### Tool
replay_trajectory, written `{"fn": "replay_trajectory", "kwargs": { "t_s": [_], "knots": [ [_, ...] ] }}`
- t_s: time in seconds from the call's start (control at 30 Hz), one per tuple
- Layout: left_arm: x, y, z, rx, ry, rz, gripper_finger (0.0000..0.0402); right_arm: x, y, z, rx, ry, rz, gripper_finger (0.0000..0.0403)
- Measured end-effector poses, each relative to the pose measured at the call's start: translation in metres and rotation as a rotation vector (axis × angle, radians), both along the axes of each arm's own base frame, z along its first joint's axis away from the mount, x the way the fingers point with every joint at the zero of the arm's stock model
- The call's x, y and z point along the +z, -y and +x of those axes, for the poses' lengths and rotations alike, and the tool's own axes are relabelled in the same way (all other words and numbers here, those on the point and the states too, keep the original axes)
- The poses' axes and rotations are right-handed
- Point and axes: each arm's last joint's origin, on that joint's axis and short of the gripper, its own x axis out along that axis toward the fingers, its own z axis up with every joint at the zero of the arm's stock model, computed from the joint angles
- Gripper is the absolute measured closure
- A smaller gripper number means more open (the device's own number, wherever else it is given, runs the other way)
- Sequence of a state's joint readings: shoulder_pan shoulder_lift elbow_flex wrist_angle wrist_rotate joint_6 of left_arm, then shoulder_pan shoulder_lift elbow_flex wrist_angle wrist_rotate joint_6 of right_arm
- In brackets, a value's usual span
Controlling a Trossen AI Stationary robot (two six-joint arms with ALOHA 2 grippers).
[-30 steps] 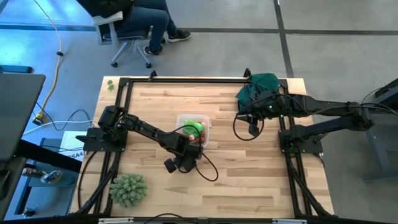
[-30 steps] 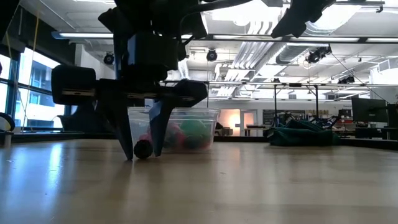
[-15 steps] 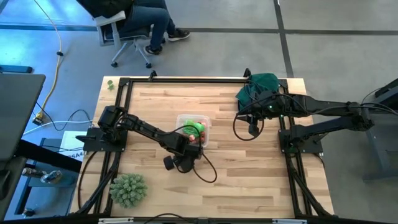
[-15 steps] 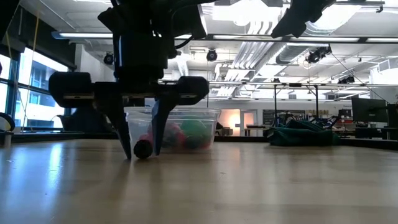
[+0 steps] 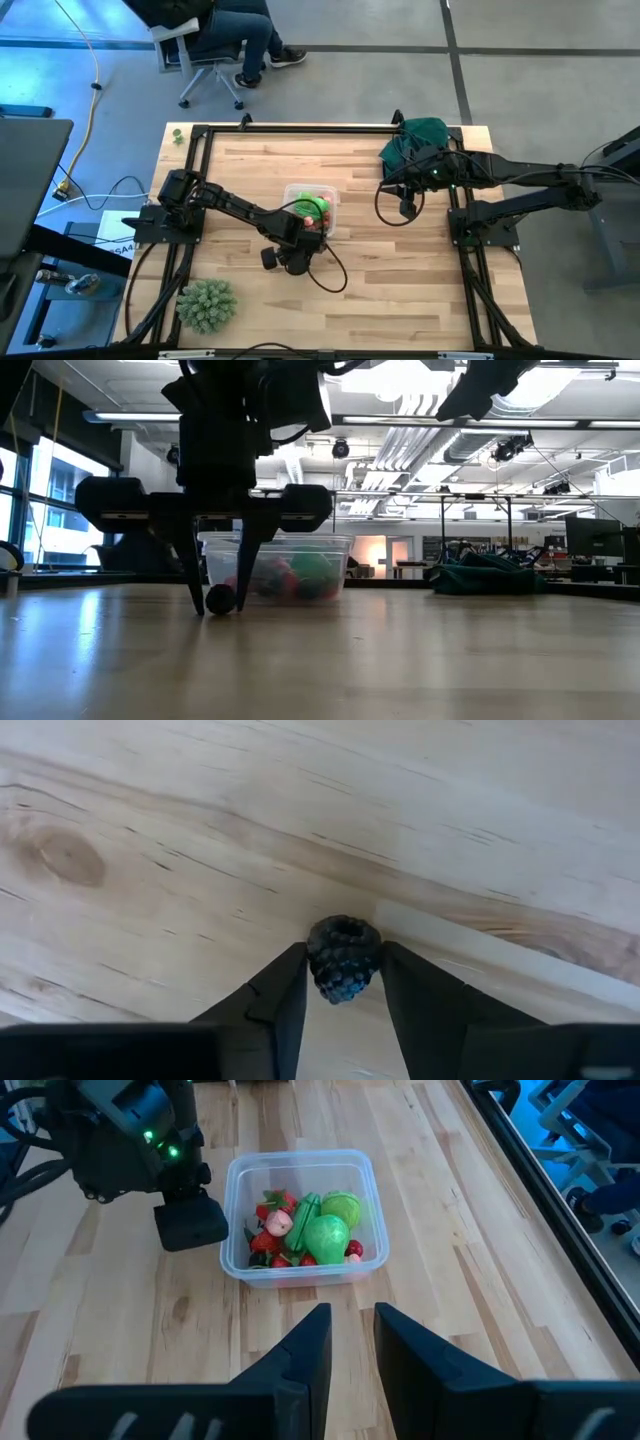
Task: Pick and placing Produce into tupperware
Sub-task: Put the blackberry into the transparent container
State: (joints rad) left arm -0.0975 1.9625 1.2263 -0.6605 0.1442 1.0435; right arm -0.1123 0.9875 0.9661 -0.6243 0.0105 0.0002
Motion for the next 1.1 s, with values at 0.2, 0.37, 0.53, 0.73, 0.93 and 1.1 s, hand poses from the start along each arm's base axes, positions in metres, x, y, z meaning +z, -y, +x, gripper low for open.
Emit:
{"fn": "replay_trajectory", "kwargs": {
  "t_s": [0.2,0.37,0.53,0.73,0.93,1.1],
  "knots": [
    [-0.0004,0.0001,-0.0023,-0.004,-0.024,-0.002,0.0289,0.0000,0.0000,0.0001,0.000,0.000,0.000,0.0334],
    [-0.0004,0.0002,-0.0029,-0.005,-0.030,-0.005,0.0296,0.0000,-0.0001,0.0001,0.000,0.000,0.000,0.0334],
    [-0.0002,0.0001,-0.0027,-0.002,-0.030,0.000,0.0297,0.0000,-0.0001,0.0001,0.000,0.000,0.000,0.0334],
    [0.0058,-0.0005,-0.0005,-0.015,-0.055,0.042,0.0297,0.0000,0.0000,0.0000,0.000,0.000,0.000,0.0334],
    [0.0062,-0.0006,0.0002,-0.027,-0.048,0.044,0.0298,0.0000,0.0000,0.0000,0.000,0.000,0.000,0.0334],
    [0.0066,-0.0006,0.0009,-0.021,-0.042,0.046,0.0298,0.0000,0.0000,0.0001,0.000,0.000,0.000,0.0334]
  ]
}}
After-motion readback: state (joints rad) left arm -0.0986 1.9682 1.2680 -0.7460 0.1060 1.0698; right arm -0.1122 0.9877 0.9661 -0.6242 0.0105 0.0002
